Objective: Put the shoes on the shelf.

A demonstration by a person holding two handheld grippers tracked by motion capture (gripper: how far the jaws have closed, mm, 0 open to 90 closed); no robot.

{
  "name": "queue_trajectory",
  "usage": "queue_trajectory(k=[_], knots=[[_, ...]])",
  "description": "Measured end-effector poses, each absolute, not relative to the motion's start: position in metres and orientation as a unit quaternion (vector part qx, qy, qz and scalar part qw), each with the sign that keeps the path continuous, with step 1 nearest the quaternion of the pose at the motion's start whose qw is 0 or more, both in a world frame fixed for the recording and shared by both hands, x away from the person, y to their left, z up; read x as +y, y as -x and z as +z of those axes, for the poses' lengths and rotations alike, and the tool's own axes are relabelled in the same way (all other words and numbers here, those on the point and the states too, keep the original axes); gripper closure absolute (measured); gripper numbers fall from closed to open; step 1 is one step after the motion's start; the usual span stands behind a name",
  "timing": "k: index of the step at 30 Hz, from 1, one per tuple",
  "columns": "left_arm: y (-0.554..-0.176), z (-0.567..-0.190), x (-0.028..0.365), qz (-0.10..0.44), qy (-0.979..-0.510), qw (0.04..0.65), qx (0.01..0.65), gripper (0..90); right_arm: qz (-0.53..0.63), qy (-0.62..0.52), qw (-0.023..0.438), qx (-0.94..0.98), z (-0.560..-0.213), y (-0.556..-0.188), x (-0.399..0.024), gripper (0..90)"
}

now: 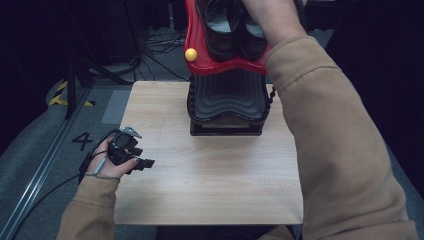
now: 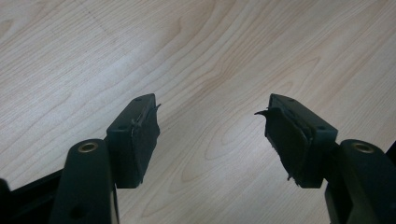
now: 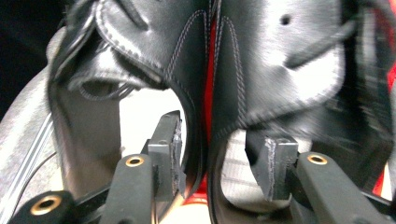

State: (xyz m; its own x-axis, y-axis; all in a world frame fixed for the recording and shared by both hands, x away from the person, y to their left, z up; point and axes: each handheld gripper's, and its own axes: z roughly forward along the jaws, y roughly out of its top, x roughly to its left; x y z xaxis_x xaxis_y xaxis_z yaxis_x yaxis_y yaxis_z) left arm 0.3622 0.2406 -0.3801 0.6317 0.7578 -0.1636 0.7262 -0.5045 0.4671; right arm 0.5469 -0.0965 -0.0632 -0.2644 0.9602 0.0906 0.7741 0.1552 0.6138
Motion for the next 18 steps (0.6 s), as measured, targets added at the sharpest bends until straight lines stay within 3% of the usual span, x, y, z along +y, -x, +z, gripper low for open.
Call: queue_trajectory(k=[8, 18], knots=[[-0.364, -0.382, 0.236, 0.032, -0.87, 0.245, 0.426, 35.4, 0.31, -0.544, 0.169, 0.761, -0.043, -0.515, -0.145, 51.1], [-0.362, -0.381, 0.239, 0.034, -0.866, 0.243, 0.435, 35.3, 0.322, -0.492, 0.186, 0.787, -0.044, -0.473, -0.204, 47.2]])
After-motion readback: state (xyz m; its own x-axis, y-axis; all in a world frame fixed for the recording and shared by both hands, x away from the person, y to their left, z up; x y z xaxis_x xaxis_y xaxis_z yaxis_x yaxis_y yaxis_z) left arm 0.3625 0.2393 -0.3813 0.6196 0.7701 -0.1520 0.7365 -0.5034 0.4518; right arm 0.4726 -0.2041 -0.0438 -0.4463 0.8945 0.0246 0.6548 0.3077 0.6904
